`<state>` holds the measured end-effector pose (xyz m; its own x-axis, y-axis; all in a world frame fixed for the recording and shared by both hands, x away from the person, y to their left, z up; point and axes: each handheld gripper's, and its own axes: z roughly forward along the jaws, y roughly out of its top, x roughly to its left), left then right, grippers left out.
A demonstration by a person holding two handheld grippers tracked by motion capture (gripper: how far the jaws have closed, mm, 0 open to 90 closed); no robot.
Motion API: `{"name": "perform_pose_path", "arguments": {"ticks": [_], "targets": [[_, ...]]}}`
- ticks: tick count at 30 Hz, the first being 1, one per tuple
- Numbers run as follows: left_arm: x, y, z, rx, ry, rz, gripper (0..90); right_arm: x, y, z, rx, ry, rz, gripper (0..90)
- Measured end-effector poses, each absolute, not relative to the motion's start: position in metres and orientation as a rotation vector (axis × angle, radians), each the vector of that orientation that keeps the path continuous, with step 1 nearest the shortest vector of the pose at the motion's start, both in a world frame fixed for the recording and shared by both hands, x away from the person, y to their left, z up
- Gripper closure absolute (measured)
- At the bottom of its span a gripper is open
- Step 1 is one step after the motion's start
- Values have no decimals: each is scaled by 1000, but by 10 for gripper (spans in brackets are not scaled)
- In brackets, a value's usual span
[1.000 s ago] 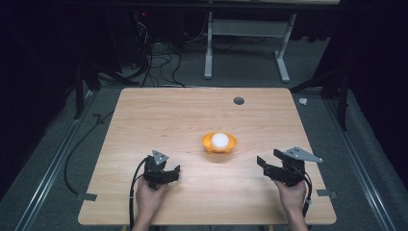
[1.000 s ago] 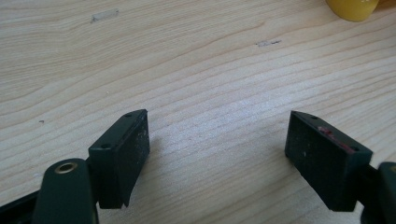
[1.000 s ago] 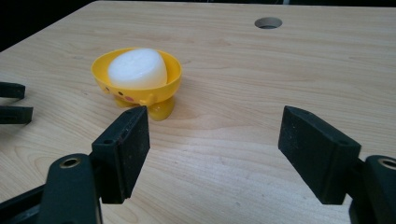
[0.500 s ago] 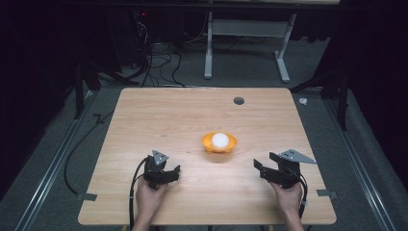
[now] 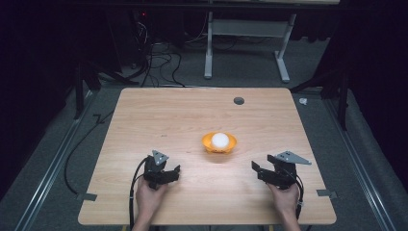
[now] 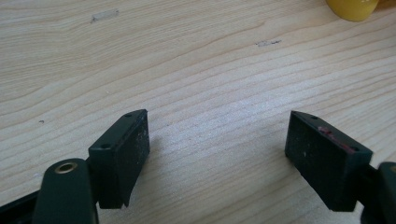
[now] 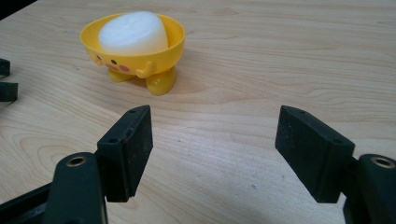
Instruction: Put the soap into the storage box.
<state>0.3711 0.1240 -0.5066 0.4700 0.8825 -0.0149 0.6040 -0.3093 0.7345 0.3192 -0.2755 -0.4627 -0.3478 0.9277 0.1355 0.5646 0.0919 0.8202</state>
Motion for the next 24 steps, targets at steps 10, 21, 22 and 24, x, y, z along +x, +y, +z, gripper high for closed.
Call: {"name": "perform_pose_path", "arguments": {"ticks": [10,21,22,24], "targets": [[371,124,-507,2033,1230,520,225,323,-272,-470,1468,1965,1134,283],[371,124,-507,2034,1229,520,225,328,-266,-482,1477,1986,1097,284],[371,124,-507,2033,1229,520,225,328,-265,-483,1477,1991,1090,284],[371,124,-507,2033,1230,520,225,329,-265,-485,1483,1992,1082,284]]}}
